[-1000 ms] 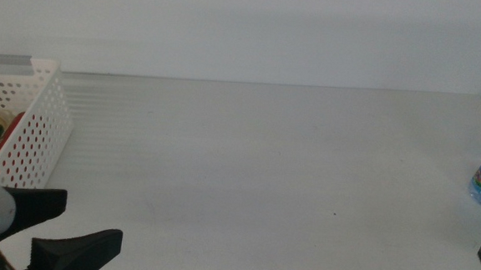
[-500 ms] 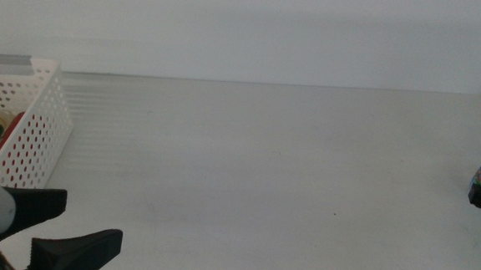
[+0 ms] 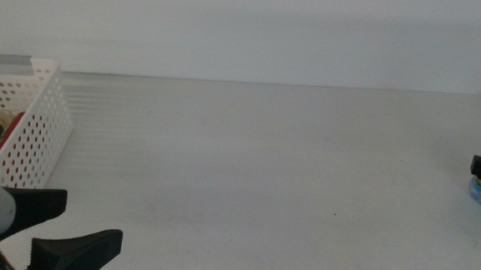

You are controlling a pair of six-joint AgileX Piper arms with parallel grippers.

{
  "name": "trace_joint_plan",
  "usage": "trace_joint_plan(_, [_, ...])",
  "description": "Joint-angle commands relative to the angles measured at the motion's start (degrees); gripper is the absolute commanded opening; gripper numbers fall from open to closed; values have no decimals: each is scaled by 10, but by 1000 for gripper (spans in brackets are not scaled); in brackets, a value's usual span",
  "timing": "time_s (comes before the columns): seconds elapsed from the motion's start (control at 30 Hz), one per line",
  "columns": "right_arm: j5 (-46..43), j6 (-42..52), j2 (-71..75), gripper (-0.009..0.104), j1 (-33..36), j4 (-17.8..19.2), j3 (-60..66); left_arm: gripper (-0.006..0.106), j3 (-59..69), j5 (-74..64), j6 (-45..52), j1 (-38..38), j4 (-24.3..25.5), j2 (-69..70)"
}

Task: Use arms to grab the bottles and put them into the dustbin to the left of the table.

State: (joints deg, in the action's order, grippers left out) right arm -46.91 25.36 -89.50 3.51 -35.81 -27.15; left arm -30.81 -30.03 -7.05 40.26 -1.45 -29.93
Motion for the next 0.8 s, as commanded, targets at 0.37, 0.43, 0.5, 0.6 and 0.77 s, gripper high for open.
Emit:
trace_joint_plan(0.37, [-83, 11, -37, 83, -4, -32, -27, 83, -17, 42, -5, 2, -4, -3])
trace_joint_plan(0.43, [-92, 11, -44, 83, -4, -33, -27, 83, -17, 42, -5, 2, -4, -3])
trace_joint_plan(0.5, [-101, 10, -52, 83, -4, -33, -27, 83, -17, 42, -5, 2, -4, -3])
trace_joint_plan(0.6, [-118, 7, -71, 83, -7, -33, -27, 83, -17, 42, -5, 2, -4, -3])
trace_joint_plan(0.77, [-119, -13, -100, 83, -29, -22, -43, 83, -17, 42, -5, 2, -4, -3])
